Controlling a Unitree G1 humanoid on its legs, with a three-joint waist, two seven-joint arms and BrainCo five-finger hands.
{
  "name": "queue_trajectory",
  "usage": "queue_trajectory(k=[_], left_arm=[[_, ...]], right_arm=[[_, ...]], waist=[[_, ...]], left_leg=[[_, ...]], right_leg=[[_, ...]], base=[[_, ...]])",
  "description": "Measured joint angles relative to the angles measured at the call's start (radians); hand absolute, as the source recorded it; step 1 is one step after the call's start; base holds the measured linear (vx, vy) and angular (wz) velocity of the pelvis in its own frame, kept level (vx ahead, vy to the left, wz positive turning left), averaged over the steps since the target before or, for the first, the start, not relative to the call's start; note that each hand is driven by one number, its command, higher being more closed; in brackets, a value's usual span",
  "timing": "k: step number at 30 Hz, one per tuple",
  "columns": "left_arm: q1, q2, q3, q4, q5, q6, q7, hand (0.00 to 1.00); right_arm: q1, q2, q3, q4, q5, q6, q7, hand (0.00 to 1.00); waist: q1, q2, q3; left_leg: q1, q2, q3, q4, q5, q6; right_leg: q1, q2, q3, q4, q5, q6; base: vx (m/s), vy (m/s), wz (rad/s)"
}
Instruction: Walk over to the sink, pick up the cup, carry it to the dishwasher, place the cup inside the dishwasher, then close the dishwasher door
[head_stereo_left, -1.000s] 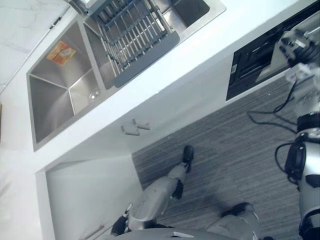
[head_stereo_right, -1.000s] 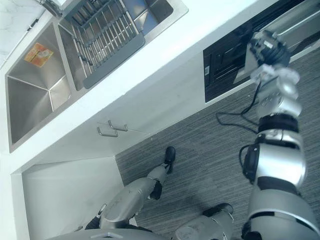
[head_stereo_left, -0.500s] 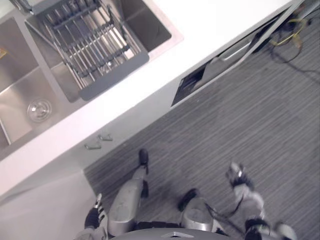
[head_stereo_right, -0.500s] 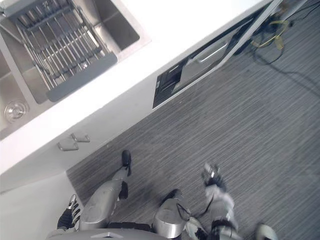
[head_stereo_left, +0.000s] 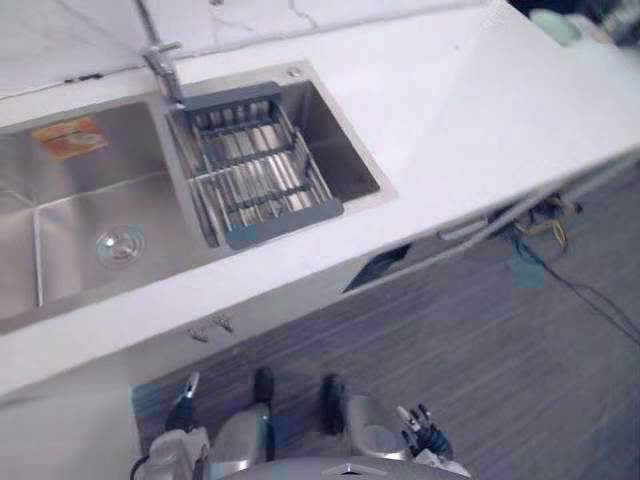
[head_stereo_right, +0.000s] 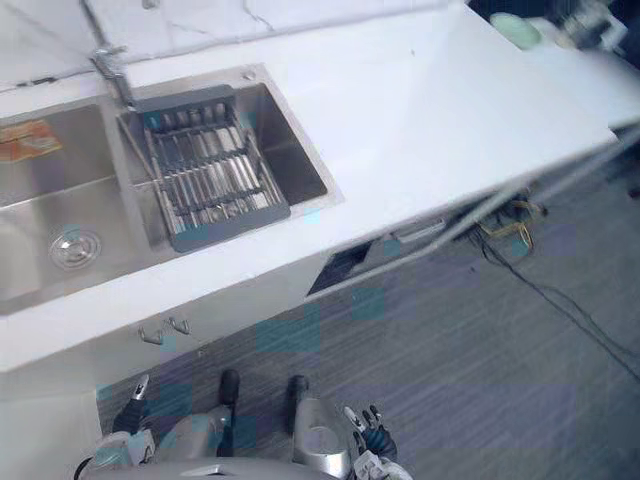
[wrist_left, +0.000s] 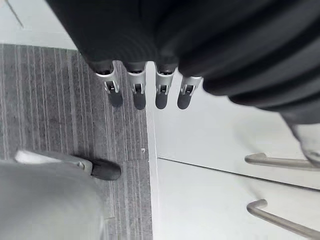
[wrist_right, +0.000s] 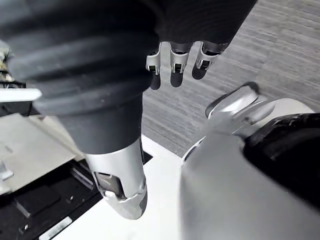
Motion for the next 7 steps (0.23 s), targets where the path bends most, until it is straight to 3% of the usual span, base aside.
queue_trajectory(k=[1, 3, 7], left_arm=[[-0.003, -0.018, 0.031, 0.000, 0.001, 0.007, -0.001, 0.00], [0.016, -0.031, 0.051, 0.007, 0.001, 0.009, 0.001, 0.00], [0.032, -0.074, 0.084, 0.034, -0.001, 0.014, 0.002, 0.00]], right_arm=[[0.011, 0.004, 0.008, -0.020, -0.001, -0.002, -0.010, 0.00], [0.012, 0.008, 0.025, -0.040, -0.003, -0.003, -0.019, 0.00], [-0.008, 0.003, 0.062, -0.039, -0.054, -0.021, -0.029, 0.00]], waist=[[0.011, 0.002, -0.012], [0.037, 0.011, -0.046], [0.045, 0.049, -0.113]], left_leg=[[0.005, 0.021, 0.057, 0.040, -0.029, -0.024], [0.085, 0.035, 0.055, -0.051, -0.005, -0.050], [0.107, 0.072, 0.075, -0.067, -0.005, -0.074]], right_leg=[[0.017, 0.000, -0.023, 0.021, 0.019, -0.004], [0.066, 0.011, -0.040, 0.001, 0.052, -0.006], [0.156, 0.050, -0.087, -0.116, 0.082, -0.018]], base=[[0.24, -0.190, 0.88], [0.19, -0.151, 0.37], [0.22, -0.095, 0.18]])
